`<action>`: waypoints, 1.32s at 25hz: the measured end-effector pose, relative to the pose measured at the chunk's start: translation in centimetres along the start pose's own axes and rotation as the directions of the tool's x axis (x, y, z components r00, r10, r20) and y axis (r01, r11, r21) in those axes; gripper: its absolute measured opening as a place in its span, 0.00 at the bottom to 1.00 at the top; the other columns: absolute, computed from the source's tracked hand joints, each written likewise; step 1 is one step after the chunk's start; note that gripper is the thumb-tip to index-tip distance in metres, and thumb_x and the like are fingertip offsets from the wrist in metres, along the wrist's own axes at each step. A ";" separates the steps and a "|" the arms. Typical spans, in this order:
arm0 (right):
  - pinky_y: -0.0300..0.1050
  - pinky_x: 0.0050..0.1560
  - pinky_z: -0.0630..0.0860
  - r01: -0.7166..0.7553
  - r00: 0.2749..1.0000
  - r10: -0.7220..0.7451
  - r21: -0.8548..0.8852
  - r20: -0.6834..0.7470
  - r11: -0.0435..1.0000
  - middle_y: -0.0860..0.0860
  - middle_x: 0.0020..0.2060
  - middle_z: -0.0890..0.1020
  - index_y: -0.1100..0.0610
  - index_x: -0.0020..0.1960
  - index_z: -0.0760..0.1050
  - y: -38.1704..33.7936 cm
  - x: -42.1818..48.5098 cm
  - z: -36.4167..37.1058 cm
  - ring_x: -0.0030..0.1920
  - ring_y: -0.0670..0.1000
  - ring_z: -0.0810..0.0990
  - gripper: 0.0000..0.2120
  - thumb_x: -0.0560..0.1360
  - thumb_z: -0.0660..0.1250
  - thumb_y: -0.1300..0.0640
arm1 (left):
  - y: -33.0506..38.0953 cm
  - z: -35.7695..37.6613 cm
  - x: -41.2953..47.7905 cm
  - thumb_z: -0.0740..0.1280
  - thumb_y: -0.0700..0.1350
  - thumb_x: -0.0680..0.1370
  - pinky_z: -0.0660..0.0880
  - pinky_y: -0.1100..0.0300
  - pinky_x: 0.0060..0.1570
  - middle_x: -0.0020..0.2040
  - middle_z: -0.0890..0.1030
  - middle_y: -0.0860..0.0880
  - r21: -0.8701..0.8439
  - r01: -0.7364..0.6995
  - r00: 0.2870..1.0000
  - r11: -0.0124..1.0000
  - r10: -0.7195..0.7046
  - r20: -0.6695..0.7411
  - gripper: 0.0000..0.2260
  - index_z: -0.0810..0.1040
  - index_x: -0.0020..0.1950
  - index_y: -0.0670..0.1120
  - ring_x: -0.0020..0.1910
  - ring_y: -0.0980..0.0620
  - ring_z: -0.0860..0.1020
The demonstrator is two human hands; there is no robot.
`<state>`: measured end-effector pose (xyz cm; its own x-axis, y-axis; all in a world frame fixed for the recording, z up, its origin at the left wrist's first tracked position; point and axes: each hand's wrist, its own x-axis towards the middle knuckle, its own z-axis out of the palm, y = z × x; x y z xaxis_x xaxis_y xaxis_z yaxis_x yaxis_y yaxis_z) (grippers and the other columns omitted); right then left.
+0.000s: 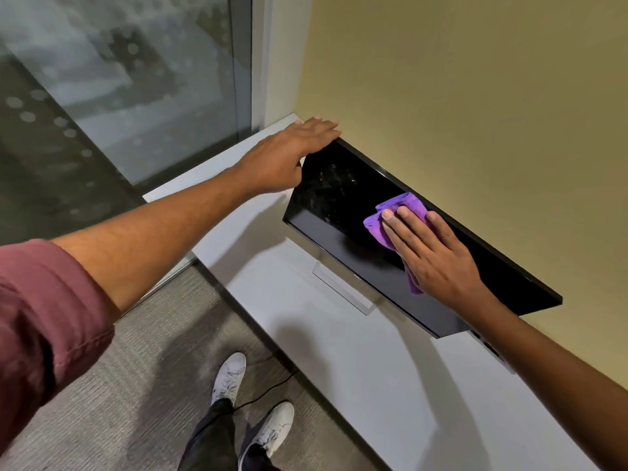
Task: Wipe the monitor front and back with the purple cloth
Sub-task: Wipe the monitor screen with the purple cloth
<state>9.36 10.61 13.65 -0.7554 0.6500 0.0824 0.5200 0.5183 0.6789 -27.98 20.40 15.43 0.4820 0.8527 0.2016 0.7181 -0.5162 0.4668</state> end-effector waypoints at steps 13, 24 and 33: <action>0.59 0.86 0.50 0.088 0.995 -0.091 0.050 0.052 0.995 0.60 0.87 0.41 0.64 0.87 0.40 -4.9 11.3 1.4 0.87 0.61 0.43 0.38 0.87 0.56 0.50 | -0.8 -0.4 0.2 0.54 0.21 0.66 0.52 0.53 0.85 0.85 0.61 0.49 -0.094 -0.045 0.998 0.995 0.049 0.041 0.48 0.62 0.85 0.47 0.86 0.51 0.55; 0.56 0.86 0.49 0.194 0.969 -0.204 0.082 0.139 0.978 0.56 0.87 0.41 0.61 0.87 0.41 -5.7 5.7 3.0 0.87 0.57 0.45 0.40 0.84 0.61 0.55 | -1.1 -0.9 0.1 0.55 0.20 0.65 0.52 0.46 0.85 0.86 0.60 0.50 -0.050 -0.060 0.995 0.997 0.064 0.073 0.49 0.60 0.86 0.48 0.86 0.51 0.55; 0.55 0.84 0.61 -0.003 0.996 0.005 0.018 -0.090 1.000 0.54 0.88 0.49 0.61 0.88 0.48 -1.5 10.9 -1.0 0.87 0.55 0.52 0.32 0.89 0.57 0.54 | -0.9 -1.4 0.2 0.56 0.21 0.68 0.55 0.46 0.84 0.85 0.63 0.48 0.000 -0.076 0.995 0.997 0.076 0.063 0.46 0.62 0.85 0.46 0.85 0.49 0.58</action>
<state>-0.05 16.33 14.30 -0.7856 0.6000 0.1508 0.5294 0.5258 0.6658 -29.22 21.19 16.23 0.5655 0.8044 0.1821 0.6793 -0.5795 0.4502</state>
